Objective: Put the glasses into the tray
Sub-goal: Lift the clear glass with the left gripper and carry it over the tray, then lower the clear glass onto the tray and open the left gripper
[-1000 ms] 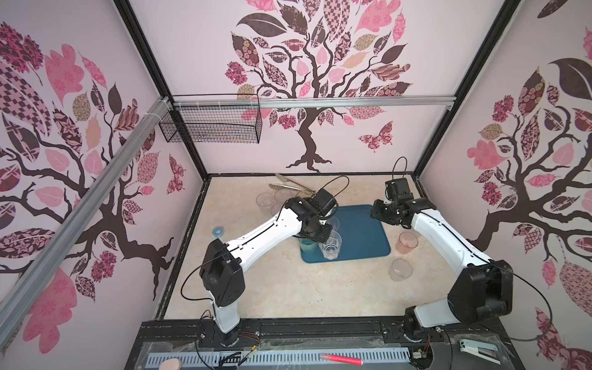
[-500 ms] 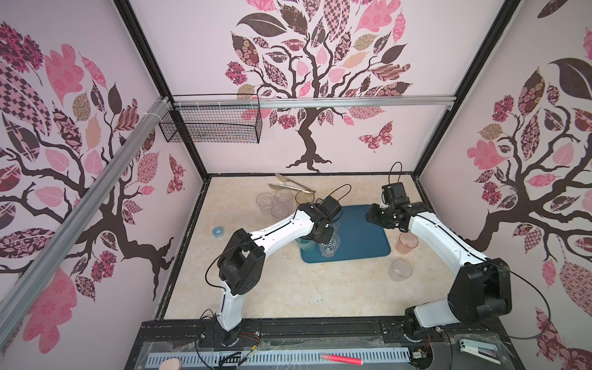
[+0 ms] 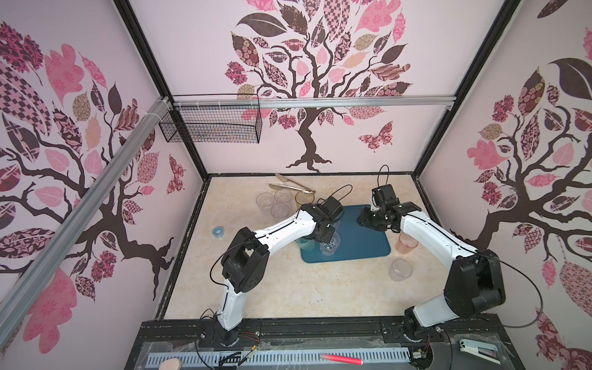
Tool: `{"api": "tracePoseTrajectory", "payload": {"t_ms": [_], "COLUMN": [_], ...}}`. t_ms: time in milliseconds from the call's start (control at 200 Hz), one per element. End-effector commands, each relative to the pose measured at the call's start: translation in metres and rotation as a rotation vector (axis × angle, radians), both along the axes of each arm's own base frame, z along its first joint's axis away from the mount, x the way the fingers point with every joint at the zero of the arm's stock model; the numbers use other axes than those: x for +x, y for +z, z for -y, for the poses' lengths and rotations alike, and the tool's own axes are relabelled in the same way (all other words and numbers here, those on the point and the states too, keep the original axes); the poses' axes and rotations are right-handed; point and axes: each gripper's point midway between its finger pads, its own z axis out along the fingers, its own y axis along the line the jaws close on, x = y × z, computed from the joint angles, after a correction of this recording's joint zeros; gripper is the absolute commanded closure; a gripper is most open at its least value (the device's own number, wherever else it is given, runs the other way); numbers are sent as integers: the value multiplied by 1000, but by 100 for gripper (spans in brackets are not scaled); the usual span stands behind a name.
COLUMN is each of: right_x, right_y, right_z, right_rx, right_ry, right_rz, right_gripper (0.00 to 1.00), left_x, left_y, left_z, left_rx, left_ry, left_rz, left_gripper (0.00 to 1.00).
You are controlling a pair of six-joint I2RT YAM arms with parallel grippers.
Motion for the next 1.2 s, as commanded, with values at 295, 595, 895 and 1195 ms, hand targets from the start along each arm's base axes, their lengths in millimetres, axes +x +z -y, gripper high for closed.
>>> {"api": "tracePoseTrajectory", "payload": {"t_ms": [295, 595, 895, 1195], "right_x": [-4, 8, 17, 16], "right_y": [-10, -5, -9, -18], "right_z": [-26, -47, -73, -100], "right_rx": [106, 230, 335, 360], "right_ry": [60, 59, 80, 133], "right_rz": [-66, -73, -109, -141], "right_gripper": [49, 46, 43, 50], "left_x": [10, 1, 9, 20], "left_y": [54, 129, 145, 137], "left_z": [11, -1, -85, -121], "left_rx": [-97, -233, -286, -213], "left_ry": [-22, -46, 97, 173], "left_rz": [103, 269, 359, 428], "left_gripper": [77, 72, 63, 62]}}
